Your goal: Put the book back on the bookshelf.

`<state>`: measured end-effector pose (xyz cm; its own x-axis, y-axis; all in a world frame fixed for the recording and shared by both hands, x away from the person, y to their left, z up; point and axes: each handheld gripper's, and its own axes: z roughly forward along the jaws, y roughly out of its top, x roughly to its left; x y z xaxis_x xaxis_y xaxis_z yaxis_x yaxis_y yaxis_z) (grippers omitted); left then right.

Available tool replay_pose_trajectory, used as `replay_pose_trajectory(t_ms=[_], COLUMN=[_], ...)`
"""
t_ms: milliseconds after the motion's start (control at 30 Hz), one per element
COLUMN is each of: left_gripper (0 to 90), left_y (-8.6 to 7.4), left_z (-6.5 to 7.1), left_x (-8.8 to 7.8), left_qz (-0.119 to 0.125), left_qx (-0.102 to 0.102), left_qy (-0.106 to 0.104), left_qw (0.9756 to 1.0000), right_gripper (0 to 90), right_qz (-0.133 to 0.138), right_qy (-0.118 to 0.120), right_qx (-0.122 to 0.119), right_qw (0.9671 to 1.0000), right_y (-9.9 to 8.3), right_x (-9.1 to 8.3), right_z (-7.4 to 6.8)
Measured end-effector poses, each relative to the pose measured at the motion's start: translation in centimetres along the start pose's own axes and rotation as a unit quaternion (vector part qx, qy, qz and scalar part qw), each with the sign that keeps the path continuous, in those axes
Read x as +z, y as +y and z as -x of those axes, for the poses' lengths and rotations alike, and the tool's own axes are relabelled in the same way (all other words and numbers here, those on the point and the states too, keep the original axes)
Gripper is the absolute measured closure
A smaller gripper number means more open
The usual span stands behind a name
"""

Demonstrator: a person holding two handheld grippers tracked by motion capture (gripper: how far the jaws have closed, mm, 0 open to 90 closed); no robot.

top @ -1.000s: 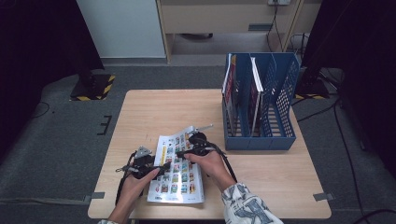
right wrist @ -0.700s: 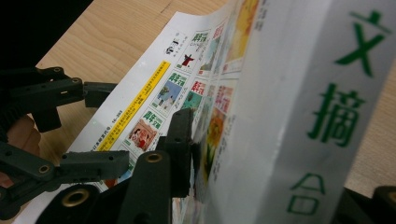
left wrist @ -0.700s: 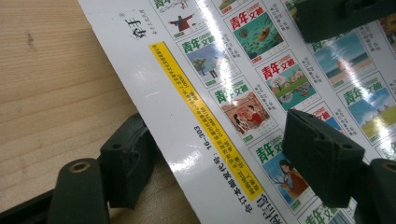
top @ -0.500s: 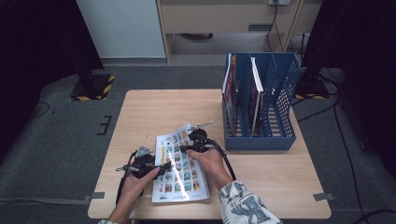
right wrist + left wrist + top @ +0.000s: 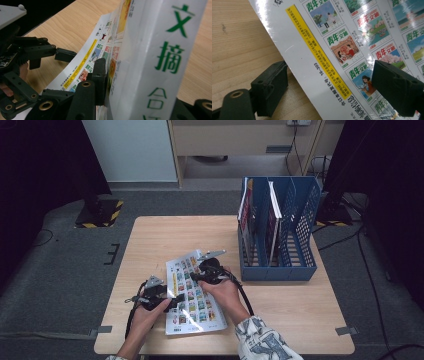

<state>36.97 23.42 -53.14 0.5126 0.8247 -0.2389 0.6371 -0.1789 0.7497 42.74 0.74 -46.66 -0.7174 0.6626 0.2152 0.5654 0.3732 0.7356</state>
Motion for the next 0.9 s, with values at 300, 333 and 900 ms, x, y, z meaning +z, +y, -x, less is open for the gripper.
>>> replay_pose_trajectory(t_ms=[300, 333, 900], left_gripper=[7.0, 7.1, 9.9], left_y=[0.2, 0.2, 0.5], left_z=[-0.4, -0.5, -0.3], left_x=[-0.1, -0.1, 0.5], left_qz=[0.006, 0.006, 0.011], left_qx=[0.000, 0.000, 0.011], left_qy=[0.027, 0.027, -0.021], left_qw=[0.9996, 0.9996, 0.9996], right_gripper=[70.8, 70.9, 71.4], right_qz=[0.027, 0.030, 0.084], right_qy=[-0.011, -0.010, -0.020], right_qx=[-0.014, -0.014, -0.029], right_qw=[0.9995, 0.9994, 0.9959], right_y=[0.3, 0.4, 0.8], right_x=[-0.9, -1.0, -2.2], right_z=[-0.1, -0.1, -0.1])
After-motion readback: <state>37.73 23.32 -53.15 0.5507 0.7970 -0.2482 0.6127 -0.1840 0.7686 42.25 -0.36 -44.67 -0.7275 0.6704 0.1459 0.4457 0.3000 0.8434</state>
